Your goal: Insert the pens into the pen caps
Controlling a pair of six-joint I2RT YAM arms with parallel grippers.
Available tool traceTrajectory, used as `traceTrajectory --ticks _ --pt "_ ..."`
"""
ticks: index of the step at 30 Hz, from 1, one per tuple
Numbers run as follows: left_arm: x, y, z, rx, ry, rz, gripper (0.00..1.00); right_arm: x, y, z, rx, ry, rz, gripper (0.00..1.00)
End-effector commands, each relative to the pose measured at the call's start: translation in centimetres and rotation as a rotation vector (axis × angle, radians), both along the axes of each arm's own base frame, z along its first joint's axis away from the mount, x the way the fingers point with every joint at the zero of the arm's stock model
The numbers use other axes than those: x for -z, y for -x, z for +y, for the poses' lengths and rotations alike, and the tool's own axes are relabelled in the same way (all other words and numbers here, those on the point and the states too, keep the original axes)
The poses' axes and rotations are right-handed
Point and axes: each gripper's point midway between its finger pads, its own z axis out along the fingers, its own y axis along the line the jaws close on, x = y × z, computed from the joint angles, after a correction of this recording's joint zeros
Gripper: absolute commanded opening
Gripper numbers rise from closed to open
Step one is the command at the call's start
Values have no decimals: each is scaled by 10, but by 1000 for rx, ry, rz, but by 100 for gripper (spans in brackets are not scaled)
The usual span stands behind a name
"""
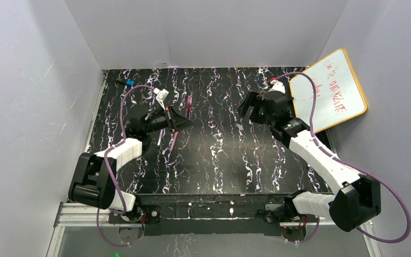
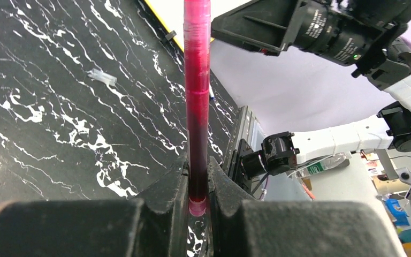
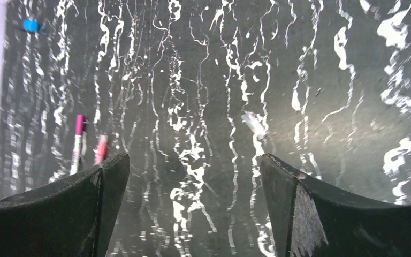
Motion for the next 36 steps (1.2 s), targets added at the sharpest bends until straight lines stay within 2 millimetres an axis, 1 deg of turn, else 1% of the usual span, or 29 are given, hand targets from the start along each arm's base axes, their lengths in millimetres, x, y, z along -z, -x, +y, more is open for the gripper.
traceTrajectory --ticks 1,4,6,8,9,11,13,15,17,19,20,21,23,25,26,28,32,36 --pt "-21 -5 5 -40 12 -79 0 -2 -6 10 143 -214 95 99" --pt "-17 -13 11 -82 14 -52 0 0 -17 15 263 -377 132 99" --pt "-20 -17 17 -123 28 -65 0 -3 -28 11 388 -473 153 99" --pt "-21 -23 25 -200 38 -59 0 -5 -36 5 529 -554 189 99" --pt "-20 -26 30 -244 39 -61 0 -1 -41 2 607 -581 221 99" --pt "-18 -30 39 -333 45 -55 0 0 -48 1 723 -607 285 99" --pt "-14 -33 47 -388 49 -33 0 3 -54 -1 827 -577 357 99" --pt "-12 -34 49 -411 53 -18 0 13 -55 -2 934 -528 446 99" --pt "-4 -36 52 -436 34 5 0 27 -57 2 1007 -483 537 99" --pt "0 -37 51 -425 16 6 0 44 -55 11 1051 -468 654 99" --pt "2 -38 50 -413 4 -1 0 53 -52 19 1058 -484 735 99" --pt "3 -37 48 -395 -7 -8 0 63 -49 24 1067 -497 801 98" --pt "6 -35 42 -337 -19 -17 0 84 -44 34 1091 -543 914 90" --pt "6 -33 39 -303 -21 -27 0 101 -39 37 1122 -587 986 80" --pt "6 -33 40 -306 -20 -36 0 106 -37 36 1141 -601 1001 77" --pt "3 -33 42 -326 -21 -58 0 112 -35 30 1189 -610 1002 74" --pt "8 -33 42 -327 -20 -31 0 116 -34 19 1276 -659 996 65" --pt "14 -35 41 -321 -21 0 0 125 -36 20 1335 -743 1047 63"
